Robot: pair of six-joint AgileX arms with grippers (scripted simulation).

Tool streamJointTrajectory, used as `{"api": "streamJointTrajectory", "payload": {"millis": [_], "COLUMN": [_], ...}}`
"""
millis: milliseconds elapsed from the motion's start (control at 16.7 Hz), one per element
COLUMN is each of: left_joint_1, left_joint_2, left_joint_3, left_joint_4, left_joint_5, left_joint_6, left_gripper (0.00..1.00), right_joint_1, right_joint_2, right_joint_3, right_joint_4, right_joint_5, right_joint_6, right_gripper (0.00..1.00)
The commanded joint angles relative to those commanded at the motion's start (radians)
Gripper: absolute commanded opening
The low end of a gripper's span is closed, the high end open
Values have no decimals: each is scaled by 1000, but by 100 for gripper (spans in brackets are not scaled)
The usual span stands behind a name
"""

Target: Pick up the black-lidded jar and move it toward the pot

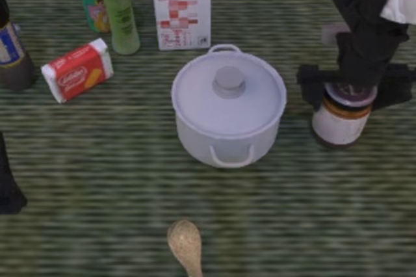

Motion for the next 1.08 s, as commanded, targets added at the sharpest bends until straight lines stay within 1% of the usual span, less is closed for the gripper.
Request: {"api": "streamJointTrajectory", "payload": {"millis": [720, 780, 1080], "left_joint_1": [0, 0, 0], "left_joint_2": [0, 0, 0], "left_joint_3": [0, 0, 0], "left_joint_4": [0, 0, 0], "left_joint_5": [0, 0, 0], "left_joint_6": [0, 0, 0], "left_gripper": [100, 100, 100], "right_joint_1": [0, 0, 0], "right_joint_2": [0, 0, 0], "right_joint_3": [0, 0, 0], "right_joint_4": [0, 0, 0], "right_joint_5": [0, 0, 0], "right_joint_6": [0, 0, 0], "right_gripper": [98, 100, 100]}}
